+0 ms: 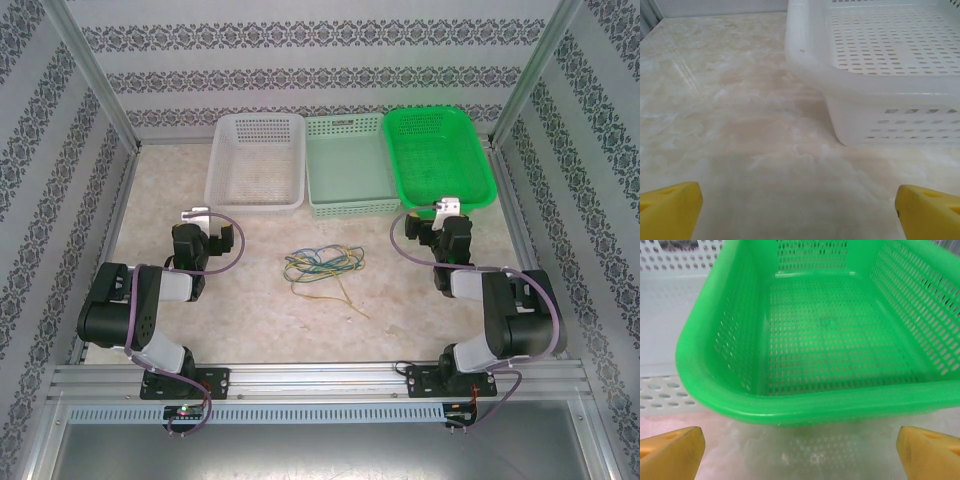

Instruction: Untangle the cables

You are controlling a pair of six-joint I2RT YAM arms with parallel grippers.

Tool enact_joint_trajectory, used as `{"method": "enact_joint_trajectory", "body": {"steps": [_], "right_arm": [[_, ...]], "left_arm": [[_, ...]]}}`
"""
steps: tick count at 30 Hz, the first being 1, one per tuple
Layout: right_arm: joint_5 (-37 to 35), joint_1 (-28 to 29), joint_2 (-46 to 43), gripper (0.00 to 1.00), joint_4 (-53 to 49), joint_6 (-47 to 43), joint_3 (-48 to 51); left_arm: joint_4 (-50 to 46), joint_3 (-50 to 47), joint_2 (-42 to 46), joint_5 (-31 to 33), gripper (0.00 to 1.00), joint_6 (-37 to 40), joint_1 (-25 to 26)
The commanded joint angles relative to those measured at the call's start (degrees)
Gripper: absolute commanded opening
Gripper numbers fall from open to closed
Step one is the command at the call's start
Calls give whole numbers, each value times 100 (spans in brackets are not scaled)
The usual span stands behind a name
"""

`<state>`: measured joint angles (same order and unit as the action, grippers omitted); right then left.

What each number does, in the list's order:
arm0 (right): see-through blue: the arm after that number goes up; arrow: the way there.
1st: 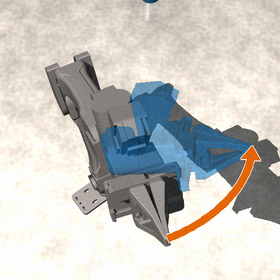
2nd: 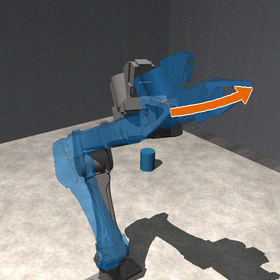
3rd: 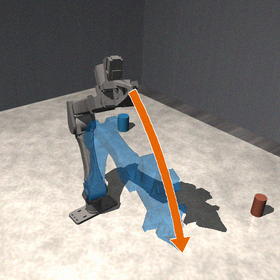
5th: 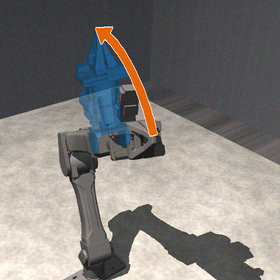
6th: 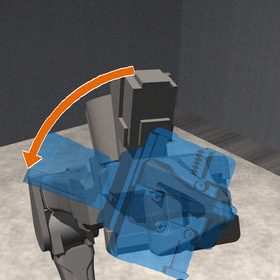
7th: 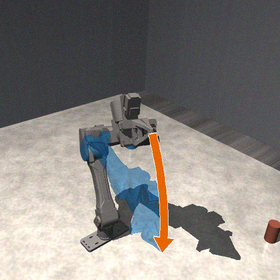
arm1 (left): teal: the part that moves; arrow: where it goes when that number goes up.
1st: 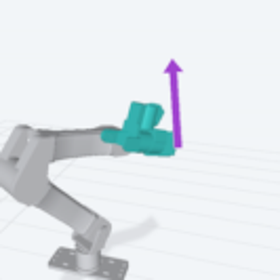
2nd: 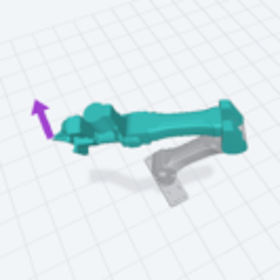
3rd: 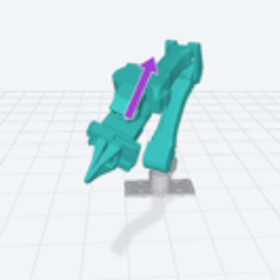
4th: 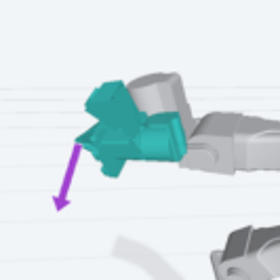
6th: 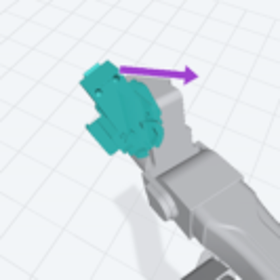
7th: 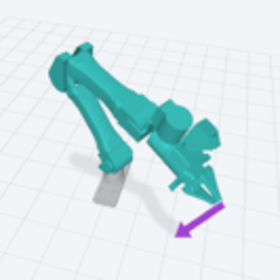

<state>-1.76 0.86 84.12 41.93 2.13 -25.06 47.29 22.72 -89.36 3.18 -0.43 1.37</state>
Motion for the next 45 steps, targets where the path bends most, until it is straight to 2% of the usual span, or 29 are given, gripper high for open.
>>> {"method": "enact_joint_trajectory", "body": {"steps": [1,6,12,18,20,22,24,27,30,32,36,40,45], "right_arm": [[159,-2,-514,97,-1657,111,-722],[533,149,-1018,91,-2421,430,-879],[843,646,-1513,87,-4252,741,-1504],[1276,915,-1696,83,-4606,1303,-1328],[1388,1054,-1664,81,-4696,1377,-1282],[1406,1222,-1604,80,-4842,1420,-1307],[1402,1417,-1510,80,-4856,1478,-1302],[1345,1727,-1223,80,-4849,1628,-1364],[1331,1929,-745,78,-4893,1879,-1541],[1310,1990,-382,74,-4953,2031,-1677],[1390,2121,210,69,-4911,2262,-1924],[931,2395,611,69,-4876,2256,-2158],[874,2423,957,64,-4800,2317,-2314]], "left_arm": [[96,66,-2,-46,99,-50,-84],[94,65,0,-45,99,-50,-84],[75,74,-7,-50,99,-54,-84],[50,89,15,-67,99,-41,-84],[-822,382,347,-166,100,28,-70],[-2585,1074,832,-4,100,-322,-66],[-3191,1306,1221,-52,100,-767,-26],[-3219,1033,1969,174,100,-1292,213],[-3873,1085,2468,410,100,-1556,446],[-4301,1200,2654,260,100,-1629,620],[-4665,1300,2725,-17,100,-1532,1316],[-4534,1176,2629,-143,100,-1340,2148],[-4052,931,2425,-491,100,-1421,2620]]}}
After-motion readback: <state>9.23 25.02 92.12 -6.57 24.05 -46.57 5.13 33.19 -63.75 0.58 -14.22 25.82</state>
